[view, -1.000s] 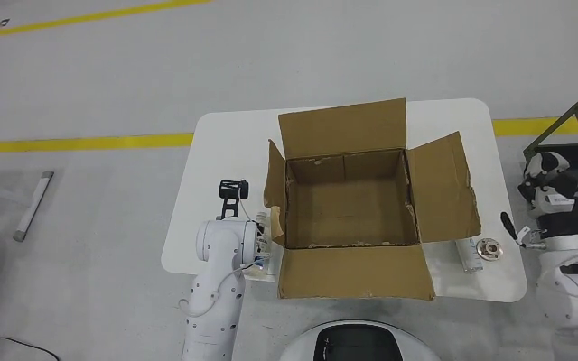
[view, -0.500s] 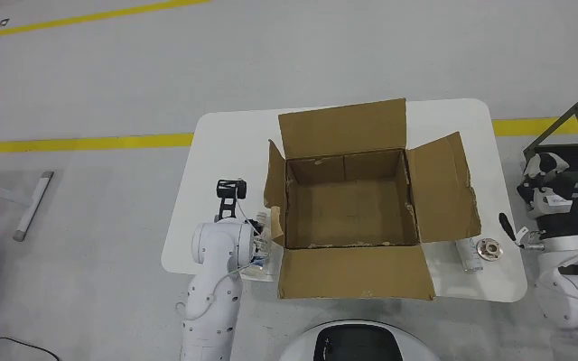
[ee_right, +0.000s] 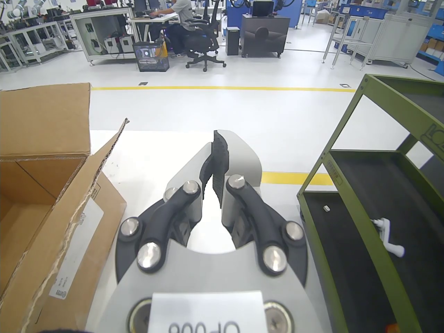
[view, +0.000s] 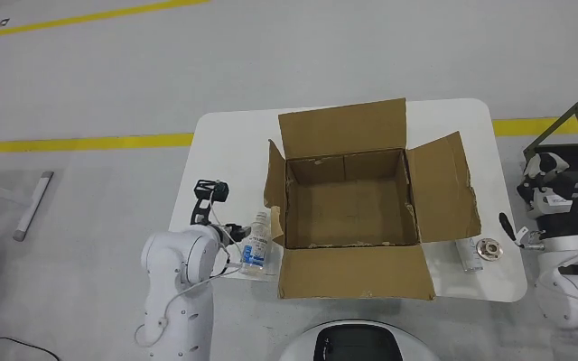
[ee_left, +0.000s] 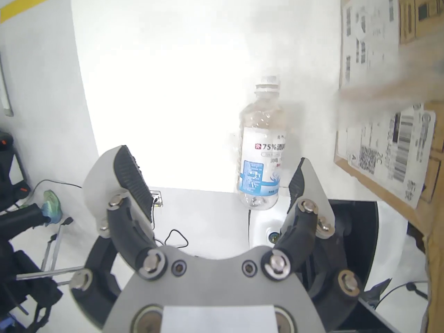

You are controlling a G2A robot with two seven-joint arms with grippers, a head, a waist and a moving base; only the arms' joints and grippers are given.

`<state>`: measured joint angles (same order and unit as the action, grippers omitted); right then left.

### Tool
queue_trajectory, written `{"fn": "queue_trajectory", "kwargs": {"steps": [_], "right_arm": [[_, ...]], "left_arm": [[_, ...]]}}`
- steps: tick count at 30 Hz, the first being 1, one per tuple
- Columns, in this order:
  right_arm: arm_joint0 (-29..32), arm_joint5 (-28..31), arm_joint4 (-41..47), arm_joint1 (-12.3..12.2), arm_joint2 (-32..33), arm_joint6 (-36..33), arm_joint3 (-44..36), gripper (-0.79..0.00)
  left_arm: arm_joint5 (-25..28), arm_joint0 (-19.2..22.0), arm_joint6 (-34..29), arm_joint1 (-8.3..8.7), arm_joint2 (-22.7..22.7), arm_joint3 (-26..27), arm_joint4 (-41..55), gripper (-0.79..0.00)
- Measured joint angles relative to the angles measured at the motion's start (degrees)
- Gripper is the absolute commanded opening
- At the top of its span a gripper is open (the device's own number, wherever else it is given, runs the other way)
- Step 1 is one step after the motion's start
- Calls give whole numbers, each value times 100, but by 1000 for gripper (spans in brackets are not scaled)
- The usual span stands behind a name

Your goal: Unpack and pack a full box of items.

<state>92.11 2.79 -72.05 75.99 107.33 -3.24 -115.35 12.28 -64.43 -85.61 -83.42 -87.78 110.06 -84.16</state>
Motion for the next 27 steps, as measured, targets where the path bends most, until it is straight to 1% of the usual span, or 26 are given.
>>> {"fn": "queue_trajectory", "kwargs": {"steps": [5,7,11,14,19,22,27], "right_arm": [[0,0,0,0,0,0,0,-785],[0,0,0,0,0,0,0,-785],[0,0,0,0,0,0,0,-785],[0,0,0,0,0,0,0,-785],[0,0,0,0,0,0,0,-785],[0,0,0,0,0,0,0,-785],[0,0,0,0,0,0,0,-785]], "left_arm": [[354,-256,89,53,81,-65,13,0],[380,-336,176,65,170,-128,-58,0],[169,-344,271,66,350,-348,-131,0],[-99,-262,313,51,490,-562,-94,0],[-353,-138,447,44,693,-996,-156,0],[-473,-87,546,44,758,-1224,-194,0],[-564,-46,581,46,794,-1399,-29,0]]}}
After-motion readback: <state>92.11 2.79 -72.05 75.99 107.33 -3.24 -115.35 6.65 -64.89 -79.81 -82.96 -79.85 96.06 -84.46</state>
